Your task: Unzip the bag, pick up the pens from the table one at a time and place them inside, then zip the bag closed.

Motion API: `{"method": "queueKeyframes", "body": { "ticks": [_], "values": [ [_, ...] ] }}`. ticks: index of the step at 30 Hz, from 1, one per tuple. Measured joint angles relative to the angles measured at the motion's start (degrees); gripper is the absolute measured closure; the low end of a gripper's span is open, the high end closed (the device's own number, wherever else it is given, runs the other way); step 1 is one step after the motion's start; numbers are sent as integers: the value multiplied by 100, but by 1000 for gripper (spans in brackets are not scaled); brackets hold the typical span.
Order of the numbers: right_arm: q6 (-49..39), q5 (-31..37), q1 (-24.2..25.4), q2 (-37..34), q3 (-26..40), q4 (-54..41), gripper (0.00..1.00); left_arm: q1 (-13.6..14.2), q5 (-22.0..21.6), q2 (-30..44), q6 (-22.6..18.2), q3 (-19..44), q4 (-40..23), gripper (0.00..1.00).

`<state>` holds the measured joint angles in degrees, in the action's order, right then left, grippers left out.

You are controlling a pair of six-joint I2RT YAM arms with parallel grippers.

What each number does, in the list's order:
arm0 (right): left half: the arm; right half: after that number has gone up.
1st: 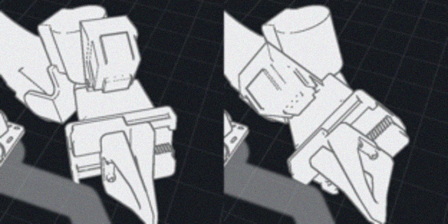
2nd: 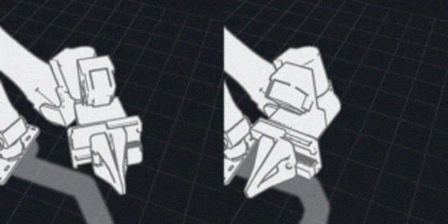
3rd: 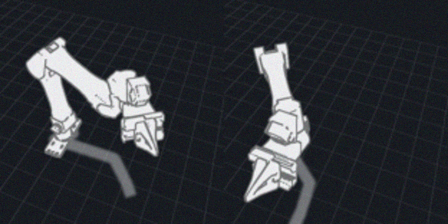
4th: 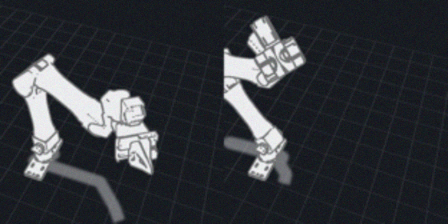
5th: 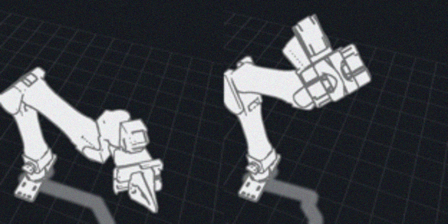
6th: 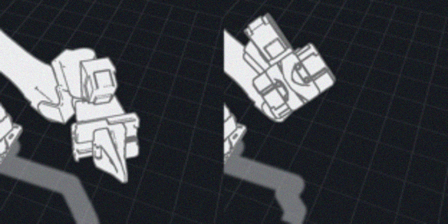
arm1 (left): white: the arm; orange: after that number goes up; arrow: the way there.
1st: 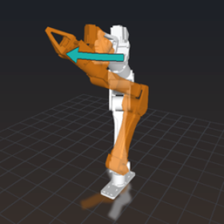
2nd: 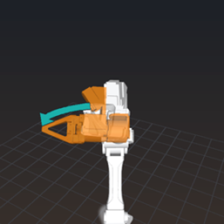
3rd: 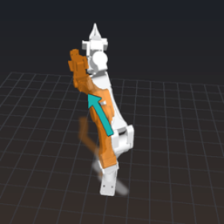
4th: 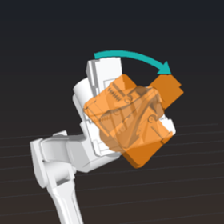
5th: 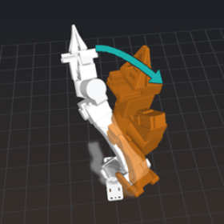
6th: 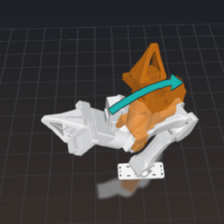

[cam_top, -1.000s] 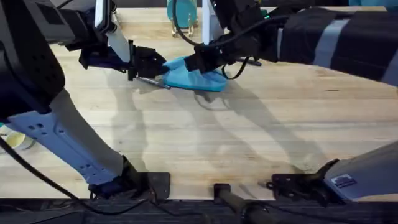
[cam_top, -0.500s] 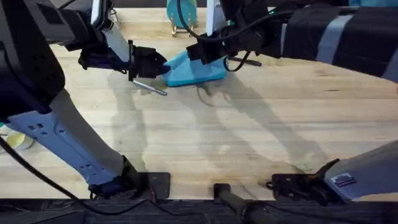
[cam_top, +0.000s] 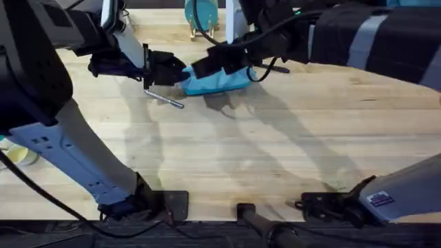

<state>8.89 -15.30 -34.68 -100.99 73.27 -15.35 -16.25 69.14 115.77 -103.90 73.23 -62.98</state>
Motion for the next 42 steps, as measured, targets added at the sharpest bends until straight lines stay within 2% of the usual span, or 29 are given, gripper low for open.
{"method": "queueKeyframes", "body": {
  "ticks": [2,10,19,24,28,36,42],
  "values": [
    [-14,41,9,0,0,-69,11,5,11,0,0,0,0,960],
    [-14,209,142,70,7,-306,5,5,4,0,0,0,63,959],
    [-14,1381,218,782,7,-756,5,5,17,0,2,0,365,958],
    [4,1745,223,953,19,-792,5,5,20,0,1,0,365,958],
    [150,1864,223,951,301,-1233,5,5,23,0,2,0,365,958],
    [359,2179,223,953,1275,-2266,5,5,26,0,2,0,433,958],
    [506,2459,223,953,1454,-2780,5,5,26,0,2,0,437,958]
  ]
}}
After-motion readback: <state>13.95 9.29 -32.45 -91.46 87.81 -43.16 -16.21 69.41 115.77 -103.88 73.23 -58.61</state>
